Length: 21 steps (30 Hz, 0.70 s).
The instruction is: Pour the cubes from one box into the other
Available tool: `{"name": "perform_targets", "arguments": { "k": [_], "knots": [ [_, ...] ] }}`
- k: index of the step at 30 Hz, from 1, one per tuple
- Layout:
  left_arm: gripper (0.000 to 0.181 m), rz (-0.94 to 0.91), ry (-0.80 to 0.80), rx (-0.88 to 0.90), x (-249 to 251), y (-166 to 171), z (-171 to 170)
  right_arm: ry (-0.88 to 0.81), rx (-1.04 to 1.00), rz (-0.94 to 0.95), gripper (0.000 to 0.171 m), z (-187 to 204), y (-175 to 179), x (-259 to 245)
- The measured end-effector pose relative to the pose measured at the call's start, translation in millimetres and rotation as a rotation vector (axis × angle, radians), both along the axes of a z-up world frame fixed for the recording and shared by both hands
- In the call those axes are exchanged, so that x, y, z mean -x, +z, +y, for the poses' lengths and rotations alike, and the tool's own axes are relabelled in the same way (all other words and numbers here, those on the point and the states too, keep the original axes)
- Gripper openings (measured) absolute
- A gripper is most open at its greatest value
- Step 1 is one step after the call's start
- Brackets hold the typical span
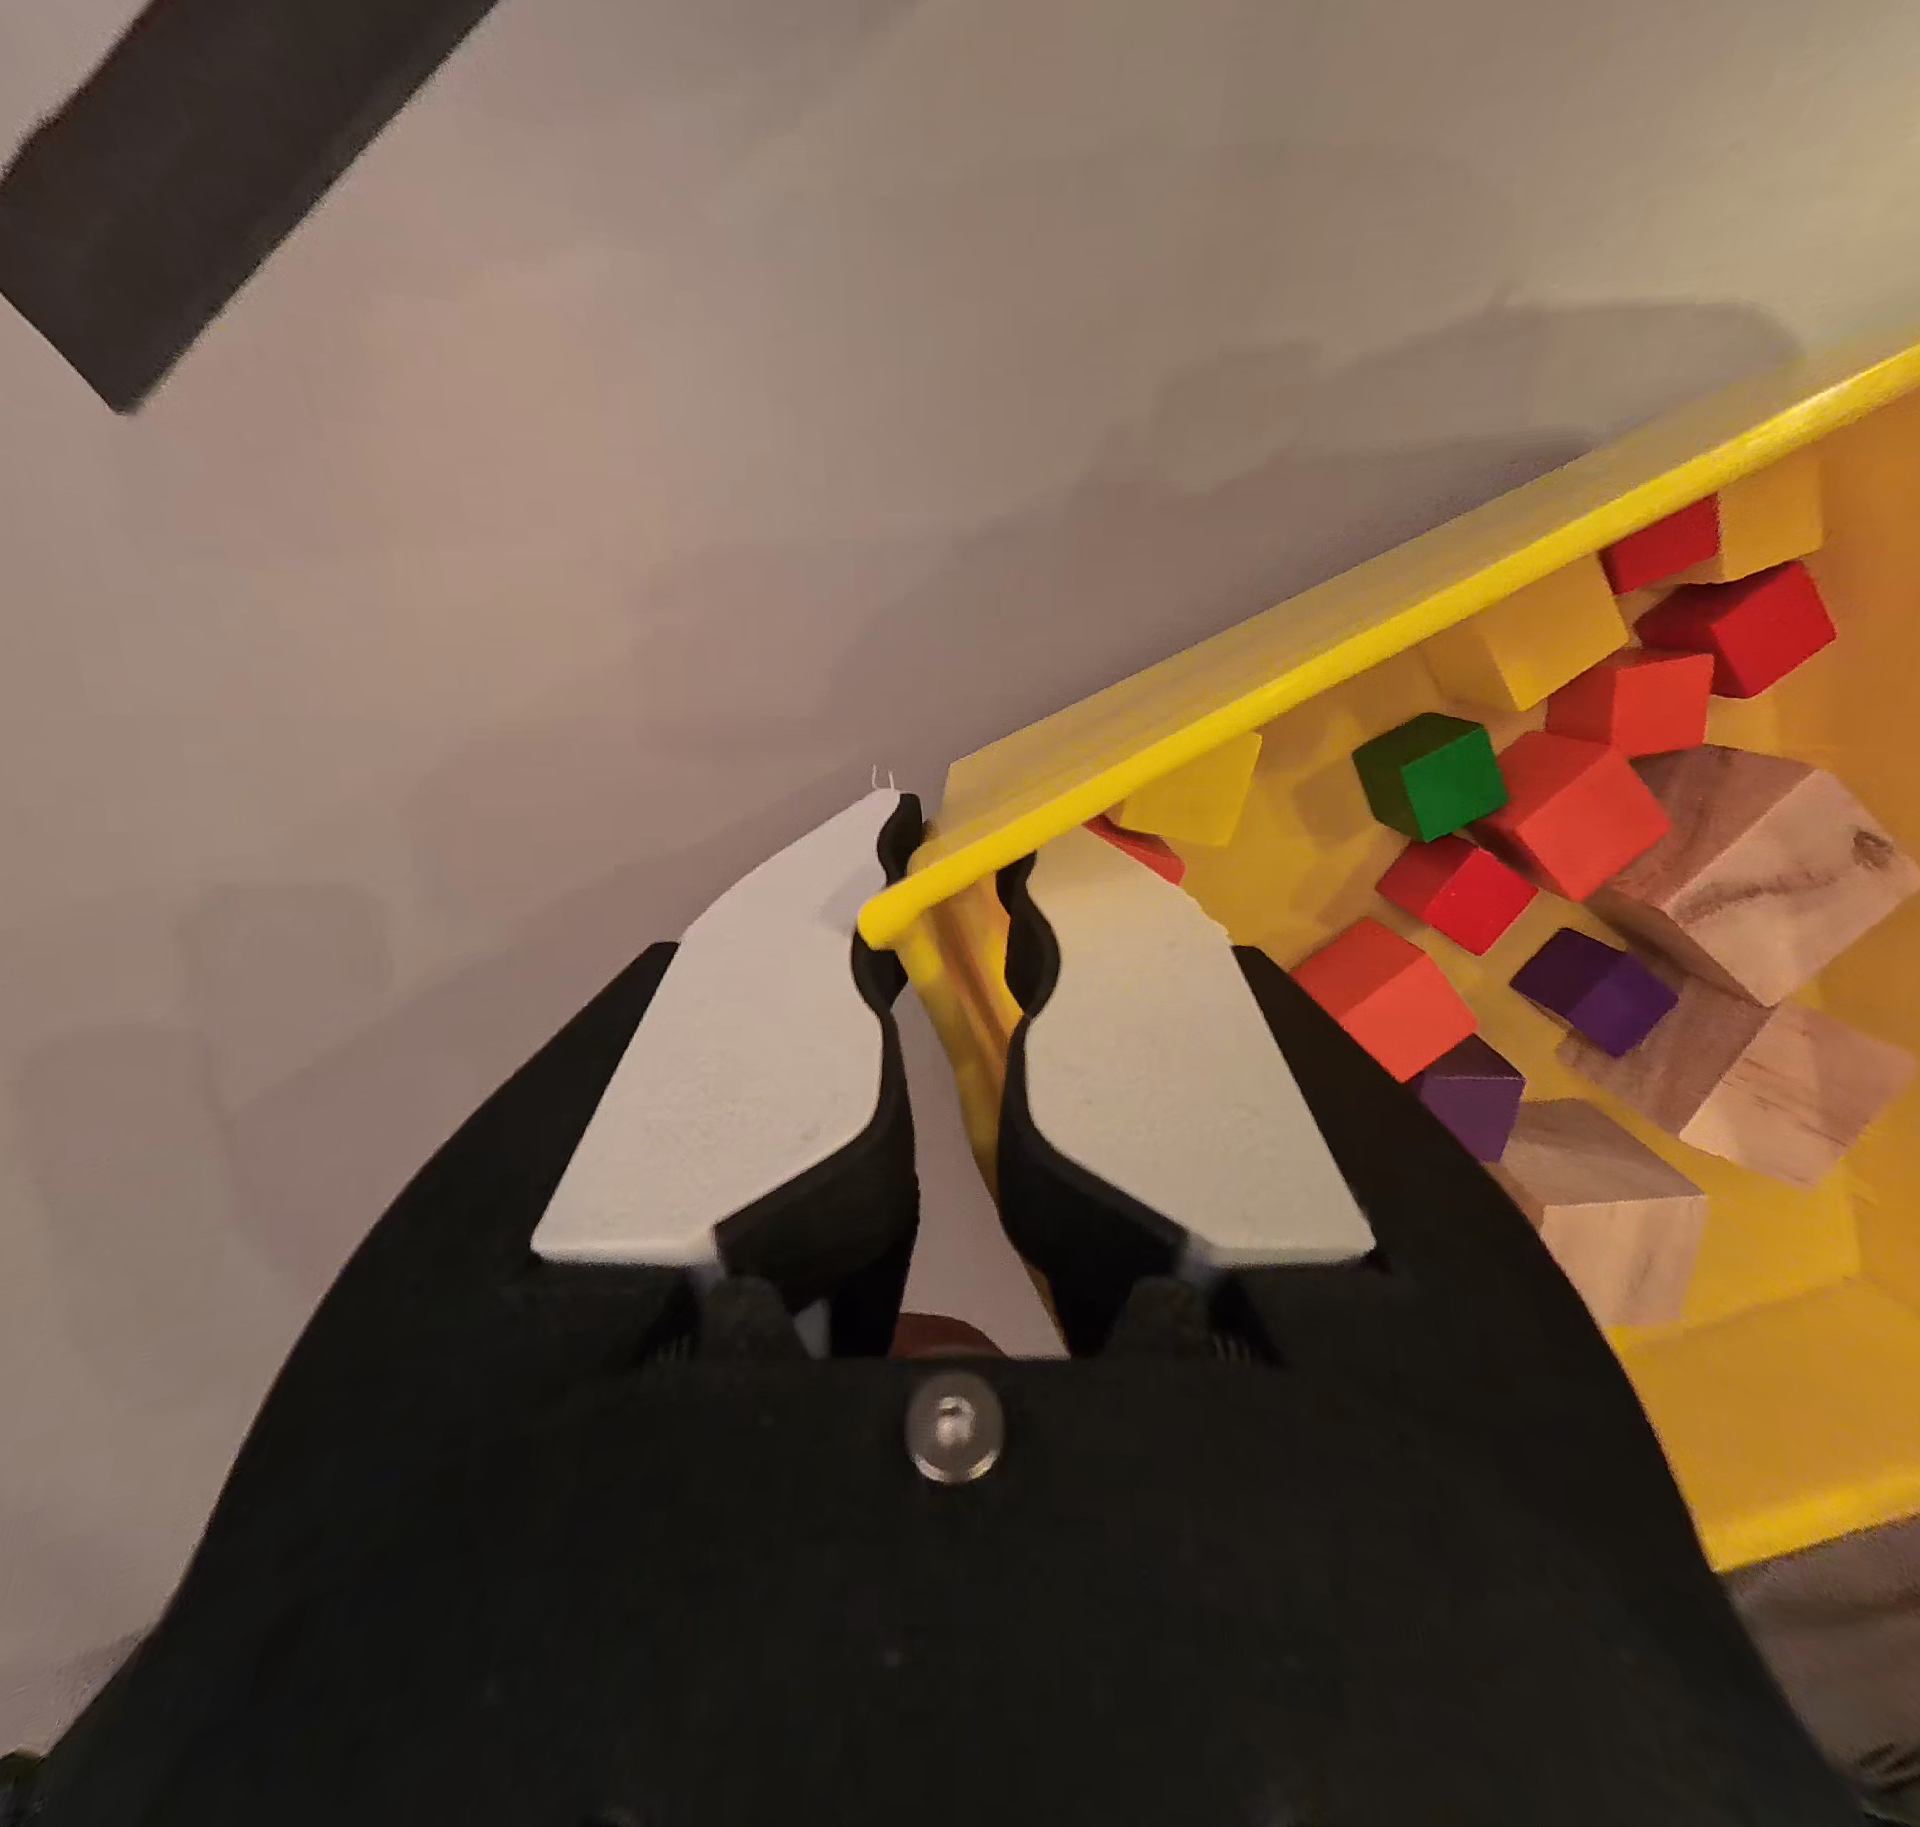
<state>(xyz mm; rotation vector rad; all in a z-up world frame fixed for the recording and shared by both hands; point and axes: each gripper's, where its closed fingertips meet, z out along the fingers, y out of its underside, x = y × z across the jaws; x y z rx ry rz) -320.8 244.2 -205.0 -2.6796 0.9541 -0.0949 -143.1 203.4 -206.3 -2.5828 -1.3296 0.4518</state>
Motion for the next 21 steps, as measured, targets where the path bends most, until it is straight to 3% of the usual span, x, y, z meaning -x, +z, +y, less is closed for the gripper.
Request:
{"name": "perform_targets", "arguments": {
  "k": [11,21],
  "knots": [
    [0.013,0.013,-0.095,-0.061,-75,78,22,-0.057,-0.047,0.034,0.005,9,77,-71],
    [0.013,-0.015,-0.219,-0.183,-200,183,50,-0.164,-0.160,0.032,0.006,18,178,-188]
  ]
}}
